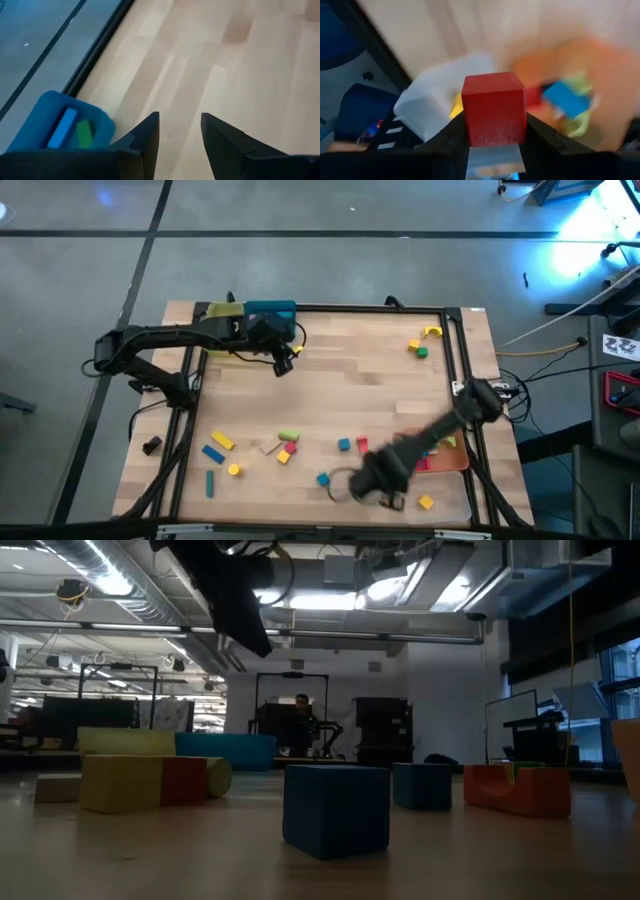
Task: Sort blocks by size
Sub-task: Put the red square block into the transparent bin, then put the blue square block into the transparent bin, then put the orange arch block into the orange bin
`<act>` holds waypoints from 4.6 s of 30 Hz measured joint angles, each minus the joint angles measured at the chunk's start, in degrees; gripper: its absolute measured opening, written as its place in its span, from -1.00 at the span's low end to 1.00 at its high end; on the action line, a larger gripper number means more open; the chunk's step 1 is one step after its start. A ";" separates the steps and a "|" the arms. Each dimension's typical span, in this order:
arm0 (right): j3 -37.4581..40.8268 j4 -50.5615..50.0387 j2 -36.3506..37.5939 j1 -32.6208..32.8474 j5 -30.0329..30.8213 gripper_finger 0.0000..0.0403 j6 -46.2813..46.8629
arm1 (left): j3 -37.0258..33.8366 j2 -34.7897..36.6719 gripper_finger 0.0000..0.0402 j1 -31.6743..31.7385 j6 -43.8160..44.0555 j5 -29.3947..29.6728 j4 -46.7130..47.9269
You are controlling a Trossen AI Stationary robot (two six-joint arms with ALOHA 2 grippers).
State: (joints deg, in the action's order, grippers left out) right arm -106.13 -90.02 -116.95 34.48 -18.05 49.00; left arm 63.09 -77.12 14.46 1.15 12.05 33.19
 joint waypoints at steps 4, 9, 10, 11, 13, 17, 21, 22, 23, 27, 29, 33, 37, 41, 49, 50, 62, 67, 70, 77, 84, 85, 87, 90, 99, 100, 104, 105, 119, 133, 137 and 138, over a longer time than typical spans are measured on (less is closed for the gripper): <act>0.00 -0.01 0.00 7.21 -0.61 -0.34 11.45 | 0.00 0.00 -0.36 -2.09 0.02 0.00 -0.02; 0.00 0.09 0.00 14.24 -0.59 -0.27 19.85 | 0.00 0.00 -0.36 -4.04 -0.04 0.02 0.00; 0.00 0.13 0.00 15.29 -0.58 -0.21 20.57 | 0.00 0.00 -0.36 -4.33 -0.18 0.02 0.00; 0.00 0.10 0.00 16.26 -0.56 -0.15 21.33 | 0.00 0.00 -0.36 -4.59 -0.45 0.02 0.00; 0.00 0.11 0.00 17.77 -0.56 -0.02 22.09 | 0.00 0.00 -0.36 -5.19 -1.54 0.04 -0.01; 0.00 0.10 0.00 19.38 0.35 0.17 23.55 | 0.00 0.00 -0.35 -6.76 -4.73 -0.40 -0.03; 0.00 0.09 0.00 19.54 3.61 0.26 24.50 | -0.01 -0.67 -0.35 -8.43 -4.79 -5.36 -2.18; 0.00 0.11 0.00 19.54 4.38 0.27 24.48 | 0.00 -1.23 -0.35 -8.90 -4.23 -7.16 -3.55; 0.00 0.07 0.00 19.40 5.27 0.27 24.45 | 0.00 -2.07 -0.35 -9.47 -3.52 -9.04 -4.95; 0.00 0.08 0.00 18.37 9.93 0.28 24.33 | 0.00 -6.62 -0.35 -12.28 -2.92 -13.73 -10.36; 0.00 0.07 0.00 17.58 12.51 0.28 24.30 | 0.00 -9.41 -0.35 -13.89 -3.31 -14.01 -11.90; 0.00 0.13 0.00 15.59 17.70 0.29 24.26 | 0.00 -14.86 -0.35 -17.00 -5.48 -14.01 -13.35; 0.00 0.14 0.00 13.09 26.97 0.29 23.47 | -0.01 -18.54 -0.35 -19.33 -5.71 -14.01 -13.08; 0.00 1.37 0.00 9.45 38.47 0.29 19.13 | -0.02 -19.23 -0.39 -20.61 -2.46 -13.98 -13.15; 1.84 16.51 -0.01 -1.24 40.71 0.29 -5.23 | 0.00 -14.32 -0.55 -21.38 -3.10 -13.99 -10.71; 2.49 18.64 -0.04 -2.49 40.09 0.29 -8.85 | 0.00 -13.67 -0.56 -21.37 -3.08 -13.98 -9.77; 12.21 31.24 -0.09 -11.02 30.37 0.29 -24.92 | -13.86 5.30 -0.59 -20.63 0.79 -10.26 -12.91; 14.21 34.53 -0.09 -11.00 28.58 0.29 -30.55 | -23.58 17.66 -0.59 -20.31 3.03 -8.72 -16.24; 15.95 36.62 -0.09 -11.11 28.79 0.29 -32.05 | -27.86 24.16 -0.59 -20.33 4.81 -8.63 -16.20; 20.34 43.03 -0.09 -12.29 29.07 0.29 -33.03 | -34.70 35.95 -0.59 -20.46 7.80 -8.44 -16.19; 22.04 44.22 -0.07 -14.35 24.80 0.19 -32.89 | -38.67 44.39 -0.59 -20.46 9.18 -8.29 -16.22; 22.40 44.37 -0.07 -14.53 23.96 0.13 -32.90 | -39.11 45.29 -0.59 -20.46 9.37 -8.23 -16.20; 23.20 45.50 -0.07 -14.80 22.73 0.00 -32.88 | -39.71 46.91 -0.59 -20.47 9.46 -8.02 -16.33; 23.71 47.25 -0.07 -14.76 22.43 -0.25 -32.99 | -40.69 48.80 -0.59 -20.46 9.42 -7.35 -16.44; 19.46 39.93 0.15 -14.58 17.61 -0.33 -32.87 | -43.06 51.28 -0.59 -20.46 12.05 -2.76 -16.19; 17.96 37.18 0.22 -14.49 16.79 -0.33 -32.83 | -43.06 51.28 -0.59 -20.46 12.35 -2.63 -16.20; 11.11 25.58 0.24 -12.93 15.89 -0.33 -31.05 | -43.06 51.25 -0.59 -20.46 12.61 -2.62 -16.32; 9.38 22.68 0.24 -12.23 15.85 -0.33 -29.77 | -43.05 51.25 -0.59 -20.46 12.56 -2.62 -16.32; 2.37 1.82 0.35 4.00 11.48 -0.30 -0.04 | -43.04 51.25 -0.59 -20.46 12.26 1.99 -16.39; 2.58 3.34 0.33 13.92 8.40 -0.19 11.21 | -43.04 51.23 -0.59 -20.47 14.12 2.12 -16.22; 2.58 3.11 0.33 14.21 8.46 -0.05 12.53 | -43.04 51.23 -0.59 -20.48 14.12 2.12 -16.20; 2.59 2.86 0.31 14.26 8.56 -0.02 13.16 | -43.04 51.23 -0.59 -20.48 14.12 2.12 -16.20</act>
State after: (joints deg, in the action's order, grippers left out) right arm -103.54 -87.15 -116.64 48.74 -9.48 62.15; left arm 20.05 -25.89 -6.02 15.27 14.17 16.99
